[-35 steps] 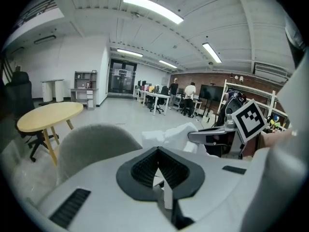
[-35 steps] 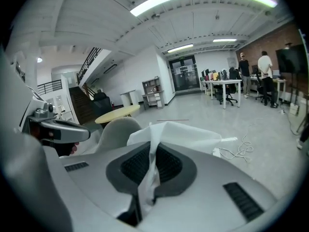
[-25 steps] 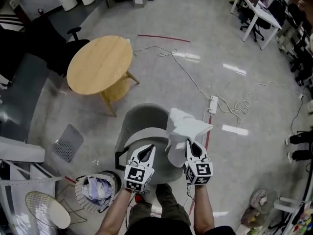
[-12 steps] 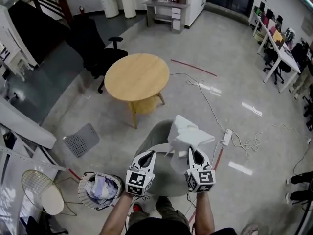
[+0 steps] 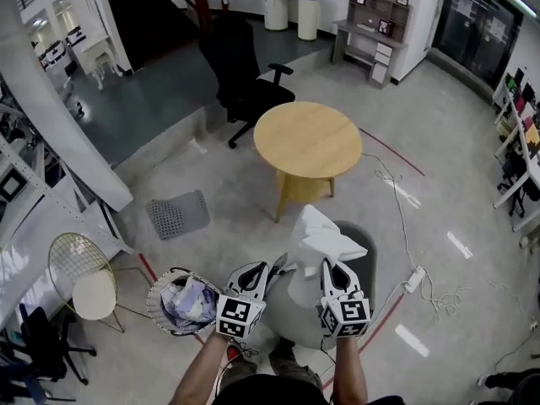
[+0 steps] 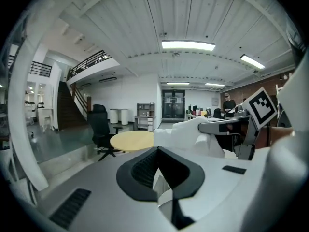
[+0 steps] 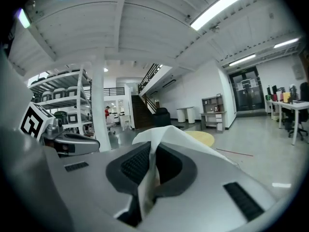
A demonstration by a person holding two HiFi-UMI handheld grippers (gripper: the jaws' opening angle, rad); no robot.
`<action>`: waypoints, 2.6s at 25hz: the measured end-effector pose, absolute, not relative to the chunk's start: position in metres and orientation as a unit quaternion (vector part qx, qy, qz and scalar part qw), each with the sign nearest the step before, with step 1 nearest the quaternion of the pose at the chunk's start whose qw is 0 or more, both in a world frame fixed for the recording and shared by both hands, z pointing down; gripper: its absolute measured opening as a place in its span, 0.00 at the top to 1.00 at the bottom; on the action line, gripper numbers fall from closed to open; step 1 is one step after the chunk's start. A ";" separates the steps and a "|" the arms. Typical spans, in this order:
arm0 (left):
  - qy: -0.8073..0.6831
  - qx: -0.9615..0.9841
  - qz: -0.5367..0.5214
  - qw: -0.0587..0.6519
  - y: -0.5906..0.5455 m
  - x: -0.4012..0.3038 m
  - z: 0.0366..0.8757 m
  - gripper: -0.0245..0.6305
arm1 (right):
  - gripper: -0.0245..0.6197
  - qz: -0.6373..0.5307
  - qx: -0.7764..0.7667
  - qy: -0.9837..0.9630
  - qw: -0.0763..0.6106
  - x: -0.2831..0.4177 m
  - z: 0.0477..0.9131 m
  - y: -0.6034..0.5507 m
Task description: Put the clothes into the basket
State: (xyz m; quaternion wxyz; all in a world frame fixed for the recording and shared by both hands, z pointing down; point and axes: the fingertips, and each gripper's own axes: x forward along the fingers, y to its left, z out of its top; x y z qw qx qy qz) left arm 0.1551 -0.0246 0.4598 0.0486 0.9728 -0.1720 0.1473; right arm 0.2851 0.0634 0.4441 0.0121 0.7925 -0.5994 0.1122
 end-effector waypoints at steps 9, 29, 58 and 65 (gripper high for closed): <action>-0.300 0.940 0.143 0.071 -0.088 0.025 0.468 0.95 | 0.90 0.115 0.700 -0.705 0.027 0.168 0.450 -0.033; -0.508 0.837 0.139 0.147 -0.136 -0.247 0.516 0.95 | 0.90 0.130 0.503 -0.851 0.080 -0.104 0.504 -0.156; -0.524 0.780 0.182 0.291 -0.179 -0.378 0.731 0.95 | 0.90 0.210 0.444 -0.851 0.188 -0.239 0.753 -0.228; -0.514 0.773 0.198 0.316 -0.179 -0.375 0.783 0.95 | 0.90 0.233 0.439 -0.839 0.219 -0.239 0.825 -0.227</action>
